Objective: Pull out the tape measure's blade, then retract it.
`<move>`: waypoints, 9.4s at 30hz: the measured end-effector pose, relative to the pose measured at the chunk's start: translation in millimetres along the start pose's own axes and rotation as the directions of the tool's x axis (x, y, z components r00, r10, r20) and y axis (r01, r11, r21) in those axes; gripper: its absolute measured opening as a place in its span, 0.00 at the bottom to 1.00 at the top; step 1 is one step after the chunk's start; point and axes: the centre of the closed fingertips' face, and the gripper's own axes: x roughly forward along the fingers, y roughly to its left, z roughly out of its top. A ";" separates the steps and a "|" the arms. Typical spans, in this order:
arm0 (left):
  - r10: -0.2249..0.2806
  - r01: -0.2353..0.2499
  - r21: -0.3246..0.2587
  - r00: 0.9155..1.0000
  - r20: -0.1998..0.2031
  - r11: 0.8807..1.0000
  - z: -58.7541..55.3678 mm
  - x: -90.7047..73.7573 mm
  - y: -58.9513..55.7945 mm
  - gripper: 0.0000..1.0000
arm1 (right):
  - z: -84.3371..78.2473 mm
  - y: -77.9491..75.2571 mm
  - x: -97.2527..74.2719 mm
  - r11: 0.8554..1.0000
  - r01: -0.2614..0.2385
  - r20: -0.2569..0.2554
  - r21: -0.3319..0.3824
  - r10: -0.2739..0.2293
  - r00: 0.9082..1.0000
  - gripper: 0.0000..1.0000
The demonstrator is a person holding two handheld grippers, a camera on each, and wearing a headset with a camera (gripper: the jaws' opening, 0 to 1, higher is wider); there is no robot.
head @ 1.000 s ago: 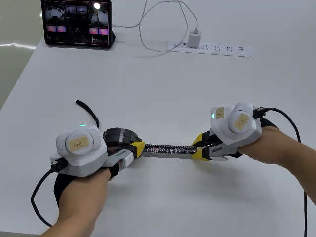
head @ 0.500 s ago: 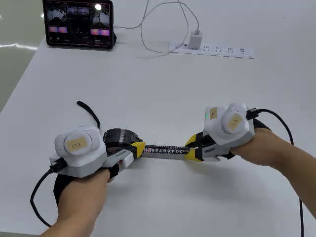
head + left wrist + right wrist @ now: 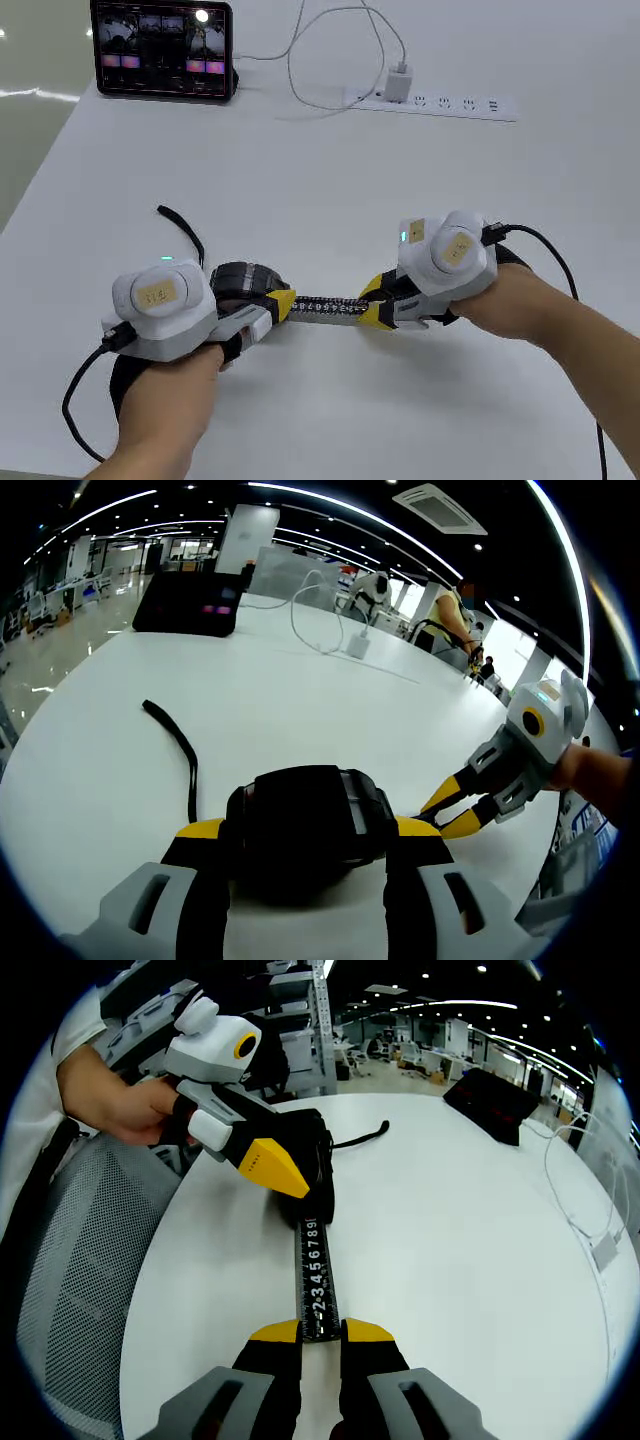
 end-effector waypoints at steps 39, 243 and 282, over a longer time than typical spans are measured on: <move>-0.001 0.001 -0.002 1.000 0.004 1.000 0.7 -0.8 0.5 0.58 | 48.1 6.8 41.7 0.999 -0.033 0.064 -0.023 0.035 0.997 0.10; -0.238 0.229 0.343 0.971 -0.017 0.911 5.5 -66.8 0.1 0.80 | 10.3 27.2 -60.8 0.928 0.271 0.185 0.255 -0.322 0.929 0.60; -0.266 0.272 0.405 0.961 -0.074 0.873 -13.0 -100.1 13.6 0.95 | -31.8 57.3 -95.2 0.892 0.327 0.155 0.312 -0.387 0.909 0.85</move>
